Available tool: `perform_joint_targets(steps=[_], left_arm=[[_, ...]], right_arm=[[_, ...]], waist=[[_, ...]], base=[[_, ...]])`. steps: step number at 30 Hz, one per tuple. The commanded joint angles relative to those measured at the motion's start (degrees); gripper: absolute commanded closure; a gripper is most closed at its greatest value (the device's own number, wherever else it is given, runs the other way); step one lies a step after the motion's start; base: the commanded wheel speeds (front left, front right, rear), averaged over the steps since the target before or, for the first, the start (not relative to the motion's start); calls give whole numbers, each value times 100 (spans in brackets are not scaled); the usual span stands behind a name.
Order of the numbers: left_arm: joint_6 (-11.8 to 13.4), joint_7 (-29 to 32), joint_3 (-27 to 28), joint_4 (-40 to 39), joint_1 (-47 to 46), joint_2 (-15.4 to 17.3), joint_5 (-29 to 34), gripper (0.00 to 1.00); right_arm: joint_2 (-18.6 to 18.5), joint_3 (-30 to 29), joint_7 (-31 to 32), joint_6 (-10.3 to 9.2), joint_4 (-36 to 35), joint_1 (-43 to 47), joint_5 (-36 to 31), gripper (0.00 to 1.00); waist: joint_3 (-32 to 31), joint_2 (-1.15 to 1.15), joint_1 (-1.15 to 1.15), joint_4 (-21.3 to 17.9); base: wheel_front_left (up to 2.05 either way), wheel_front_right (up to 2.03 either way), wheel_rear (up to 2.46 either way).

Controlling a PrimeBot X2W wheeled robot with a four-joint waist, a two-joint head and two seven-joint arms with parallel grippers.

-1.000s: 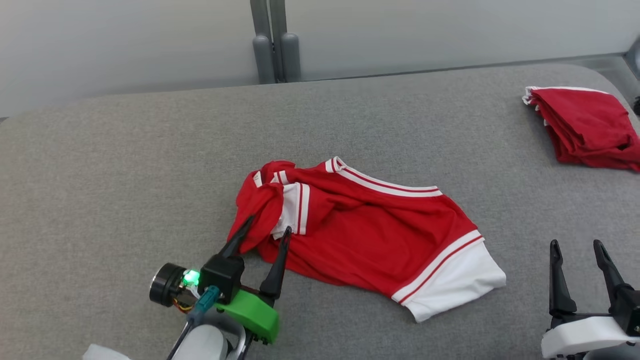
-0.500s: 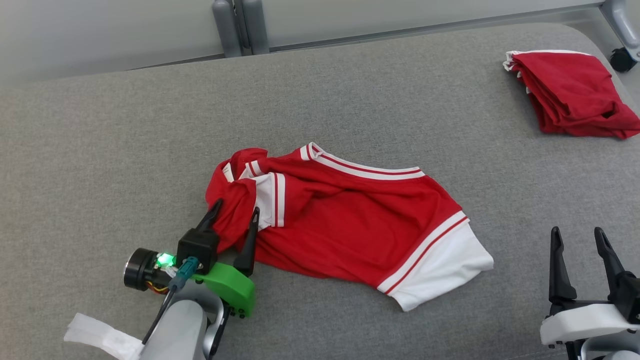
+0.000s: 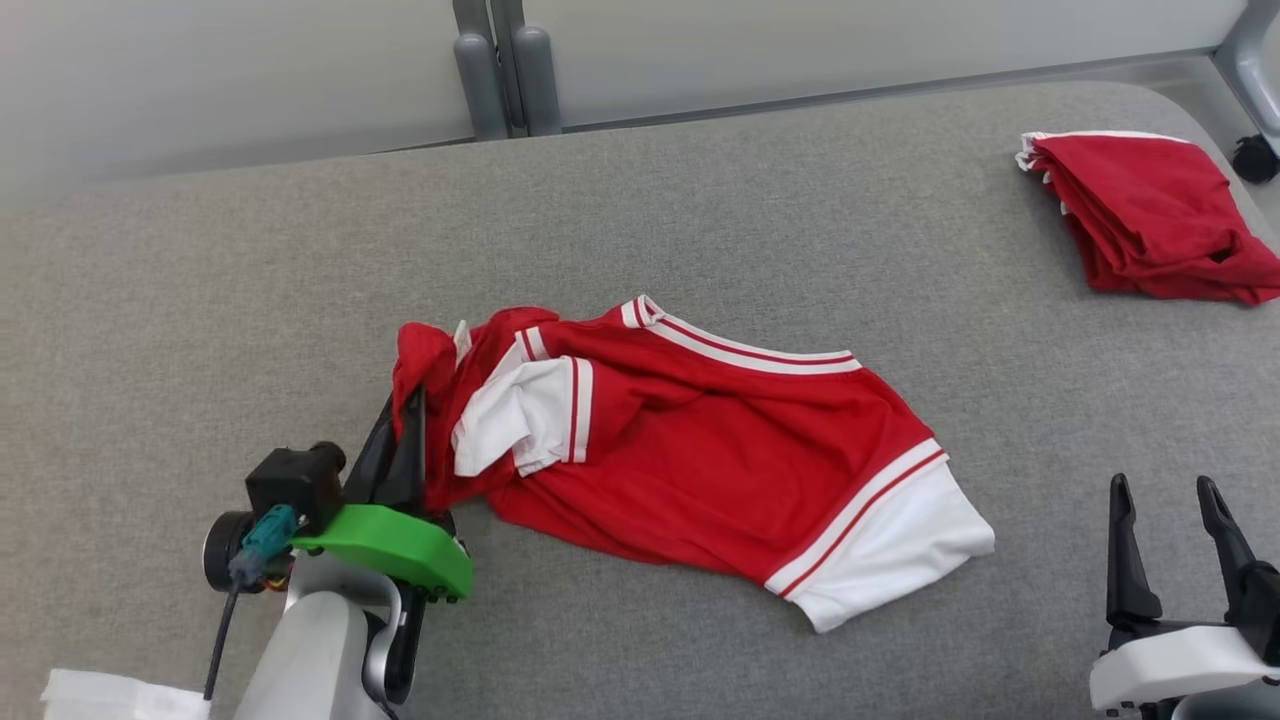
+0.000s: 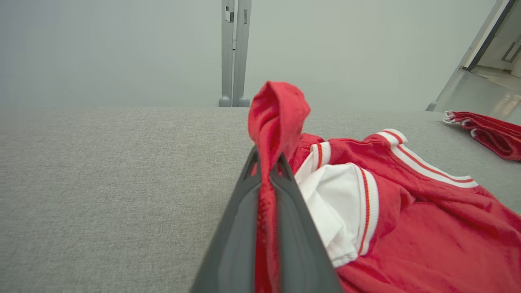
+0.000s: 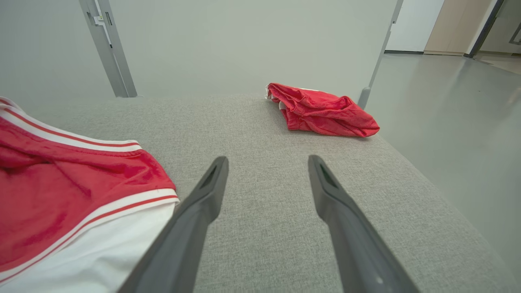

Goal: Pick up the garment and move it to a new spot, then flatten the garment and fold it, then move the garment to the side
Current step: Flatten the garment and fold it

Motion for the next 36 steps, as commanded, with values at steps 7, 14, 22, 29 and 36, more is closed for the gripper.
perform_joint_targets(steps=[7, 14, 22, 29, 36], left_arm=[[-98, 285, -113, -1131, 572, -10, -825, 100], [73, 847, -292, -2773, 1154, -19, -1313, 100], [361, 1414, -351, -4015, 1397, 55, -1442, 100], [500, 1667, -334, -4486, 1505, 102, -1542, 100], [615, 1639, -136, -4228, 1623, 224, -1539, 100]], right_arm=[[-14, -85, -15, -6, 82, 218, 108, 0], [-14, -67, -15, -6, 147, 317, 207, 0], [-14, -20, -15, -6, 184, 344, 266, 0], [-14, -24, -15, -6, 209, 395, 290, 0], [-14, -3, -15, -6, 210, 397, 276, 0]], waist=[[-309, 0, 0, 275], [-545, 0, 0, 461], [-711, 0, 0, 465], [-725, 0, 0, 373], [-702, 0, 0, 263]], base=[[0, 0, 0], [0, 0, 0], [0, 0, 0], [0, 0, 0], [0, 0, 0]])
